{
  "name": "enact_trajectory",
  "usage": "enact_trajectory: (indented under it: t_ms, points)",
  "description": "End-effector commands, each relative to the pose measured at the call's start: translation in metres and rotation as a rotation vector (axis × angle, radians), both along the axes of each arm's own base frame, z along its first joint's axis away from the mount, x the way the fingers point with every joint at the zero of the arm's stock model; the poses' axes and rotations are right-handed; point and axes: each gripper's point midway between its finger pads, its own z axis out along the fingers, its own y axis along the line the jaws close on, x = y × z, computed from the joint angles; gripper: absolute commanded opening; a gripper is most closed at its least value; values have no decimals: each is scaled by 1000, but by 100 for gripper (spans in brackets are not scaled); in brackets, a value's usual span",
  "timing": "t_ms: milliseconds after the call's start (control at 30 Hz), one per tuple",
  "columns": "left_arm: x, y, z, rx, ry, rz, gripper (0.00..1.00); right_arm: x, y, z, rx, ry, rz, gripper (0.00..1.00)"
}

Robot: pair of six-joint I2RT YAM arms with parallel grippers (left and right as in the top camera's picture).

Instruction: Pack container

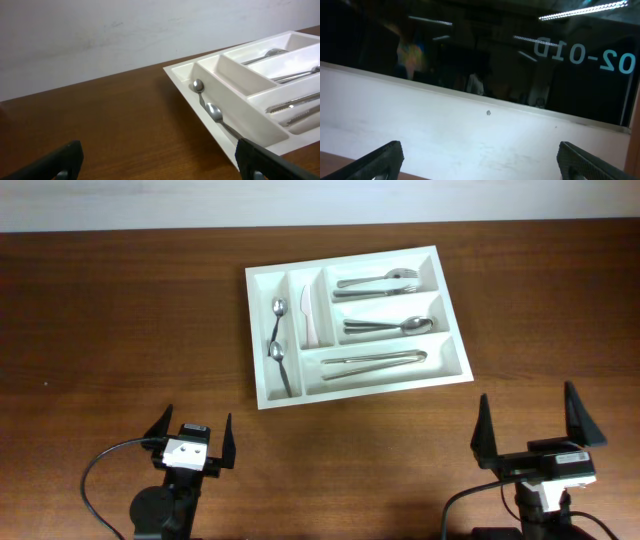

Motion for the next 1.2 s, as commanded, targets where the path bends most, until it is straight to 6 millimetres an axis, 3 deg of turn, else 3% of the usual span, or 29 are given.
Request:
enact_trajectory:
  t_ms: [0,133,367,467,1033,1167]
  points:
    - [0,3,-2,9,-2,15,99,1,5,-12,-1,3,32,99]
    - [0,3,-2,9,-2,15,99,10,5,-28,0,41,30,99]
    - [0,3,-2,9,-2,15,99,39,4,-99,6,194,30,99]
    - [0,3,-2,9,-2,15,99,45,4,-119,8,237,30,99]
    - [0,3,-2,9,-2,15,99,55,4,-203,19,500,31,99]
    - [0,3,-2,9,-2,15,99,55,3,-203,20,497,26,99]
